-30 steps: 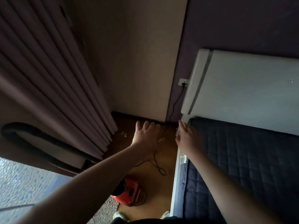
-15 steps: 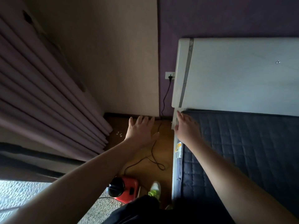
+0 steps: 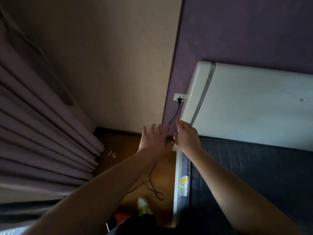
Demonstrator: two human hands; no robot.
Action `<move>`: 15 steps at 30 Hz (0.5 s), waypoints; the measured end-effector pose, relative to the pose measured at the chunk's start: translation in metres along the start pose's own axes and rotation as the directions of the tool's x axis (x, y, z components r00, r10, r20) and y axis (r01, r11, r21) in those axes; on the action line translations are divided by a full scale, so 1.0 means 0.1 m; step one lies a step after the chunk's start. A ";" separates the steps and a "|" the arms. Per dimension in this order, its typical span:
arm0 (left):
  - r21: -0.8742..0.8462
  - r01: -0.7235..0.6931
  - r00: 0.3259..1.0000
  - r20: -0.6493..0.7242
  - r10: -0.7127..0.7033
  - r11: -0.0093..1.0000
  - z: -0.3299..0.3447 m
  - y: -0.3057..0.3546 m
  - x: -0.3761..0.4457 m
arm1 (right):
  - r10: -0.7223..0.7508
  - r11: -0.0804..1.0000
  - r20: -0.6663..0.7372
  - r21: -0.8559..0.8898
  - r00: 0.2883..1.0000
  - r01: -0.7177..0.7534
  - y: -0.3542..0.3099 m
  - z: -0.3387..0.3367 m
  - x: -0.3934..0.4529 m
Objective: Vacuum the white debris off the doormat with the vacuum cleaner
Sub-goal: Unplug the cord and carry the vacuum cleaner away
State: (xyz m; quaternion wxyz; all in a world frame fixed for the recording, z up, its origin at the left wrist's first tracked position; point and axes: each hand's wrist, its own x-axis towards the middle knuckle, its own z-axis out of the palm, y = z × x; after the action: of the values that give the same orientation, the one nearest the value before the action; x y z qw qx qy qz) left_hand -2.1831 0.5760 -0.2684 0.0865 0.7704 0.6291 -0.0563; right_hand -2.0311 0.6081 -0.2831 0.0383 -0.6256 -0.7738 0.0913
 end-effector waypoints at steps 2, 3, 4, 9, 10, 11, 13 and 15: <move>0.017 -0.014 1.000 -0.012 0.014 1.000 -0.07 -0.12 0.21 | 0.017 1.000 -0.001 0.001 1.000 -0.017 0.03 -0.02 0.24; 0.018 -0.026 1.000 -0.014 0.026 1.000 -0.10 -0.18 0.31 | 0.038 0.999 0.004 0.017 0.999 -0.038 0.05 -0.03 0.34; 0.021 -0.039 0.999 -0.017 0.039 0.999 -0.13 -0.23 0.40 | 0.065 0.997 0.012 0.037 0.998 -0.065 0.07 -0.04 0.42; -0.031 -0.062 0.998 -0.026 0.062 0.998 -0.23 -0.38 0.83 | 0.147 0.986 0.063 0.072 0.987 -0.152 0.16 -0.05 0.77; -0.056 -0.057 0.998 -0.021 0.056 0.997 -0.24 -0.41 0.92 | 0.158 0.982 0.076 0.091 0.985 -0.164 0.18 -0.05 0.84; -0.073 -0.055 0.998 -0.014 0.054 0.996 -0.26 -0.43 0.99 | 0.164 0.978 0.092 0.112 0.982 -0.173 0.20 -0.05 0.91; -0.064 -0.064 0.998 -0.001 0.064 0.996 -0.26 -0.45 1.14 | 0.168 0.972 0.138 0.140 0.976 -0.188 0.25 0.00 1.07; -0.047 -0.074 0.997 0.012 0.075 0.996 -0.25 -0.47 1.28 | 0.188 0.956 0.199 0.187 0.962 -0.226 0.30 0.06 1.28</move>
State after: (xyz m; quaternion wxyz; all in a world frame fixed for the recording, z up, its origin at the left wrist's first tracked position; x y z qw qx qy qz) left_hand -2.2036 0.7130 -0.2718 0.1108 0.7907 0.6006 -0.0434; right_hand -2.0304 0.7379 -0.3022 0.0240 -0.6852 -0.6903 0.2309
